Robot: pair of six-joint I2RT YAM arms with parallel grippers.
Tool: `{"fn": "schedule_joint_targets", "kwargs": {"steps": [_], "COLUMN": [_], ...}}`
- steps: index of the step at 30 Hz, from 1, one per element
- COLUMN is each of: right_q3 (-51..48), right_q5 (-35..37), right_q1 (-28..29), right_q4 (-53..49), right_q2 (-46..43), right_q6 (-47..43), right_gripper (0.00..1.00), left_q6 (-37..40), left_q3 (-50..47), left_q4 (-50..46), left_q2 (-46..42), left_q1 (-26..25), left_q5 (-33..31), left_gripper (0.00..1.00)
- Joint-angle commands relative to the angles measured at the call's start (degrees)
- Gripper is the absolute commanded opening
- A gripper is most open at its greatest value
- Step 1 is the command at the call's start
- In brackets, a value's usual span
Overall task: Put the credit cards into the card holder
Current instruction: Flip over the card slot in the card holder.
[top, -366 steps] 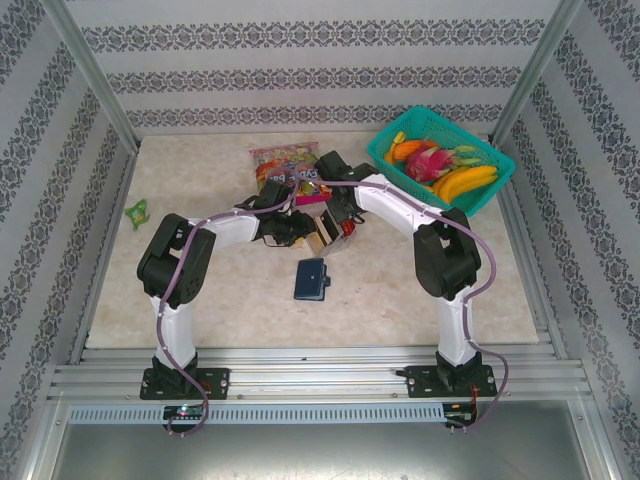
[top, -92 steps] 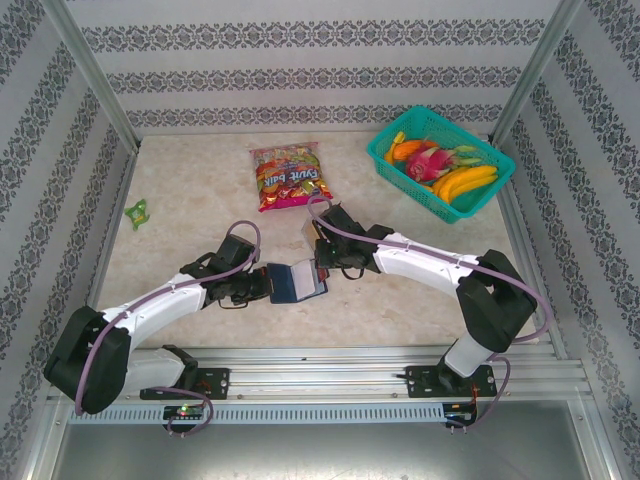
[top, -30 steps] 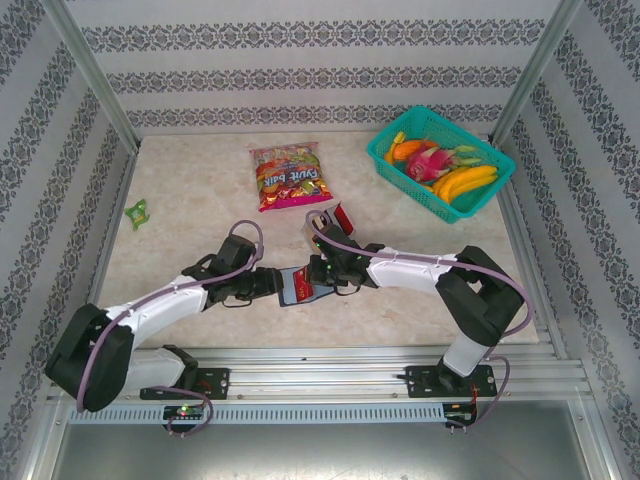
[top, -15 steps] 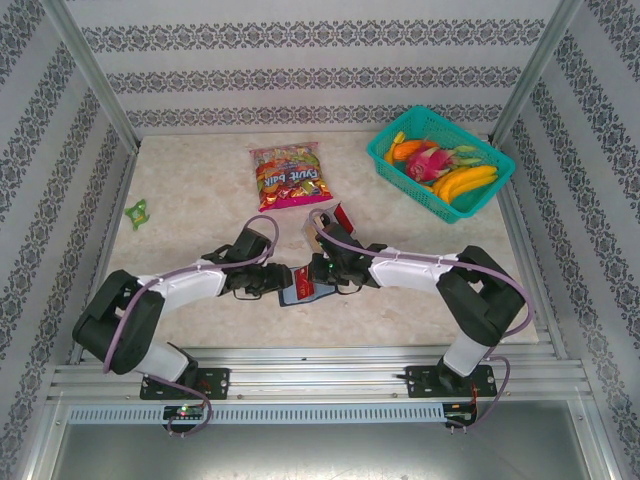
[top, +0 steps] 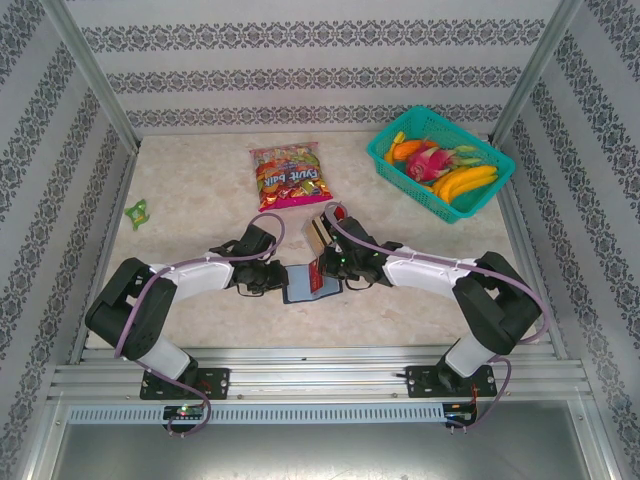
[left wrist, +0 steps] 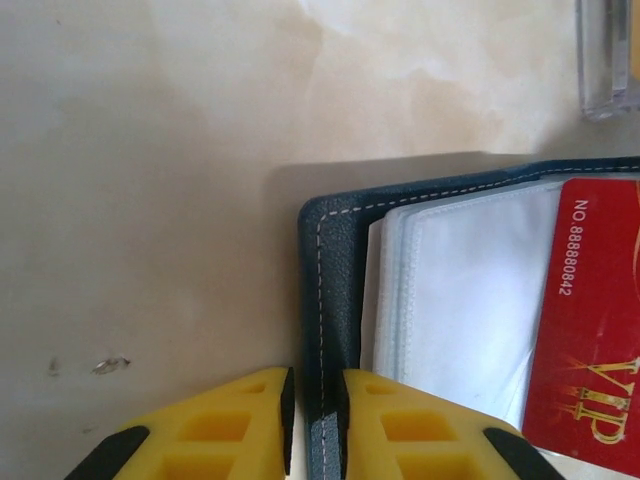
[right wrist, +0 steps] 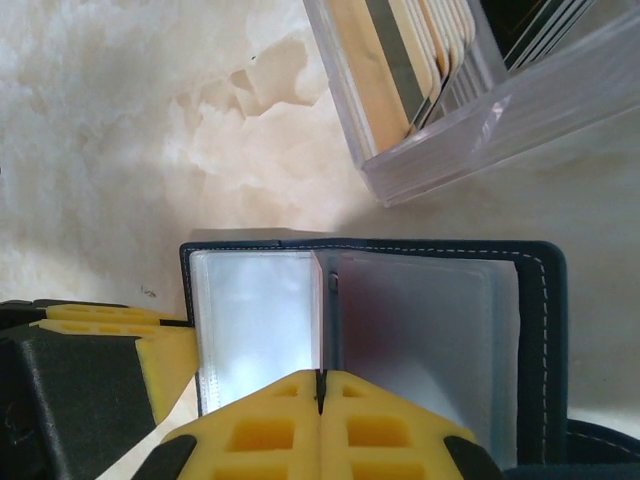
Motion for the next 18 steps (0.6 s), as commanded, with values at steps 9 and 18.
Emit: {"fn": "schedule_joint_targets", "kwargs": {"steps": [9, 18], "right_q3": [-2.72, -2.22], "right_q5": [-0.77, -1.46], "right_q1": [-0.71, -1.79], "right_q4": [2.03, 2.12], "right_q2": [-1.07, -5.08], "right_q6": [-5.06, -5.07], "right_gripper": [0.0, 0.0], "left_q6": [1.97, 2.16], "left_q3": [1.57, 1.9], "left_q4": [-1.54, -2.07], "left_q2": [2.94, 3.52], "left_q1": [-0.85, -1.02], "left_q5": [-0.49, -0.86], "left_gripper": [0.19, 0.14]}}
